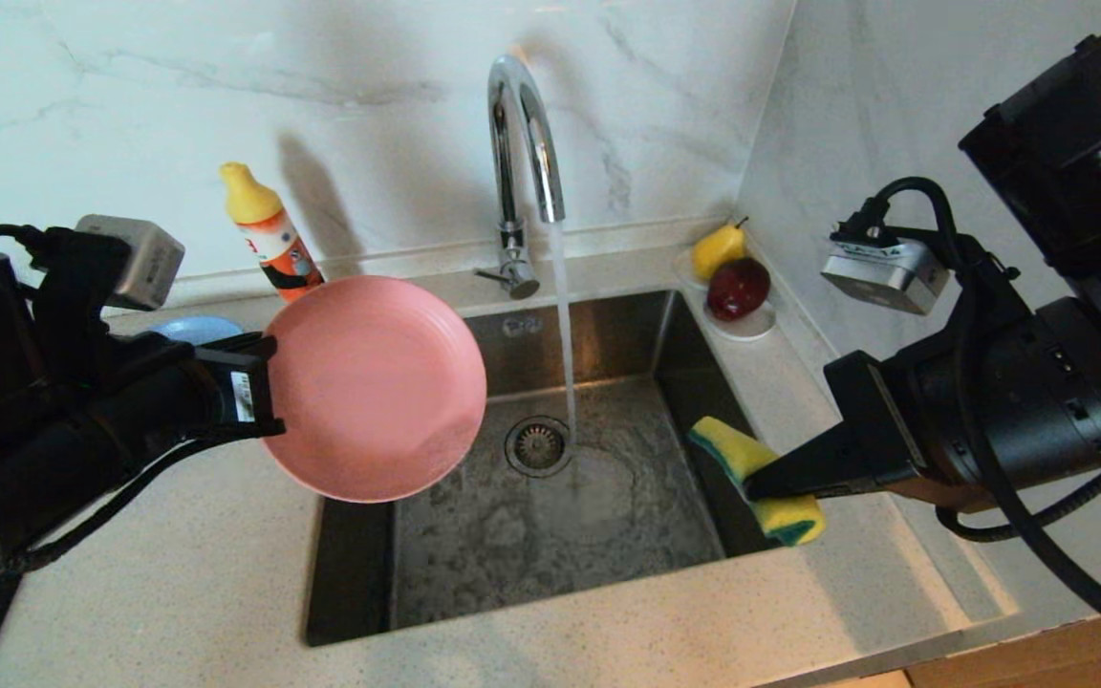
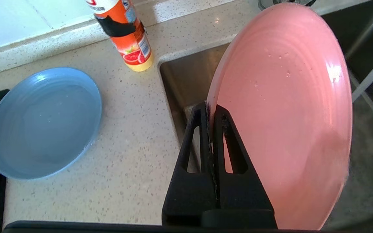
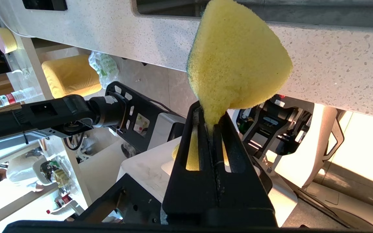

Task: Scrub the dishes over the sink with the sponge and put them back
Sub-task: Rinse the plate

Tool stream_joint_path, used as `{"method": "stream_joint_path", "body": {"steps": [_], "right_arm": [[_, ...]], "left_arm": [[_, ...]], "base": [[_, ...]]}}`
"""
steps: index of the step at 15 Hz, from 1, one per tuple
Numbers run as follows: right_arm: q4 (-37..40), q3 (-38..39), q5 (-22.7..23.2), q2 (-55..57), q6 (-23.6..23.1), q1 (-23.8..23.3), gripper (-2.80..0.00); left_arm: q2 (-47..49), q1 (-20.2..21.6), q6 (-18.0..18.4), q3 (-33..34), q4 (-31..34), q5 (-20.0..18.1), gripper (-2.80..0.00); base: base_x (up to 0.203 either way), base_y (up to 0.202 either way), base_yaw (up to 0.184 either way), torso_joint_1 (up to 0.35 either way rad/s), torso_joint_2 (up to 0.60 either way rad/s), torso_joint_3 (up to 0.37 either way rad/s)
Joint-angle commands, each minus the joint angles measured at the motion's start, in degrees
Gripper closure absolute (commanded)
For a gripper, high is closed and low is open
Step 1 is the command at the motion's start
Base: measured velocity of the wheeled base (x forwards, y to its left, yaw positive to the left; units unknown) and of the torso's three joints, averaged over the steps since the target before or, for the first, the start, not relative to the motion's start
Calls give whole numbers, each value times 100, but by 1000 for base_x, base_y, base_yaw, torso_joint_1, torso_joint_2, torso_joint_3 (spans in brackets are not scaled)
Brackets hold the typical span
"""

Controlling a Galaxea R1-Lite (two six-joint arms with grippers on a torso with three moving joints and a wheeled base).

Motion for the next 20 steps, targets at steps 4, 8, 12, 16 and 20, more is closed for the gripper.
{"method": "stream_joint_path", "body": {"steps": [4,8,12,16,20], "right_arm": [[26,-34,12,-1,21,3,0],[26,-87,12,27,21,7,0],[26,-50,12,-19,21,3,0],[26,-32,12,-37,29,3,0],[26,-7,12,-45,38,3,0]], "left_arm": [[-777,1,26,410,-33,-12,0],[-916,1,-9,473,-330,-22,0],[-1063,-8,5,552,-472,-31,0],[-1319,-8,-3,524,-463,-43,0],[-1345,-8,-32,530,-404,-60,0]], "base": [[0,0,0,0,0,0],[0,0,0,0,0,0],[0,0,0,0,0,0],[0,0,0,0,0,0],[0,0,0,0,0,0]]}}
